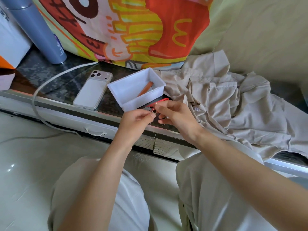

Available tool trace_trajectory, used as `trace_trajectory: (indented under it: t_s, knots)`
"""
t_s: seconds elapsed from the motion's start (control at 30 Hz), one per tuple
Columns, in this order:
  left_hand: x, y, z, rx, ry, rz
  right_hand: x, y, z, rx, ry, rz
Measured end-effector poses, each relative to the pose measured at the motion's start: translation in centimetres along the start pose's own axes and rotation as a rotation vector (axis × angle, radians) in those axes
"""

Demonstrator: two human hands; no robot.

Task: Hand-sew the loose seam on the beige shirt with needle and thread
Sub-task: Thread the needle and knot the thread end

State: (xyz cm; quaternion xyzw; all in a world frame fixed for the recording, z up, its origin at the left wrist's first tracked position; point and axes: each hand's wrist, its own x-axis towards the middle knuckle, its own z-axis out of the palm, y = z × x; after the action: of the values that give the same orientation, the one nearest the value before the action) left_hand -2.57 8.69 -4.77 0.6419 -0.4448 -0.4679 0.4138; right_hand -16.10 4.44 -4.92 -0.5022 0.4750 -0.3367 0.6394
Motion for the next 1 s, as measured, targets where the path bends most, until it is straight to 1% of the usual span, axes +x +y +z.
trace_trajectory:
  t_s: [0.07, 0.17, 0.27, 0.37, 0.43, 0.63, 0.8, 0.93, 1.0]
  knots:
    - [-0.1, 0.1, 0.1, -0.003, -0.004, 0.007, -0.1, 0.1, -0.2, 0.017, 0.01, 0.003]
    - [0.0, 0.3, 0.2, -0.039, 0.045, 0.007, -0.5, 0.2, -0.2, 0.022, 0.017, -0.015]
    - [0.0, 0.5, 0.3, -0.095, 0.082, -0.009, -1.2, 0.4, -0.1, -0.056, -0.064, -0.052]
    - [-0.2, 0.7, 0.4, -0.153, 0.021, -0.03, -1.4, 0.6, 0.2, -0.067, -0.134, -0.068]
    - [-0.2, 0.7, 0.4, -0.156, -0.001, -0.045, -1.4, 0.6, 0.4, -0.076, -0.124, -0.072]
    - [-0.2, 0.7, 0.6, -0.141, 0.008, -0.091, -1.5, 1.0, 0.3, -0.056, -0.079, -0.041]
    - [-0.2, 0.8, 0.8, -0.161, 0.043, -0.108, -1.8, 0.9, 0.0, -0.072, -0.019, -0.048]
    - [-0.2, 1.0, 0.9, -0.166, 0.069, -0.106, -2.1, 0.7, -0.3, -0.066, -0.016, -0.012]
    - [-0.2, 1.0, 1.0, -0.158, 0.066, -0.103, -2.2, 0.6, -0.3, -0.024, -0.019, 0.01]
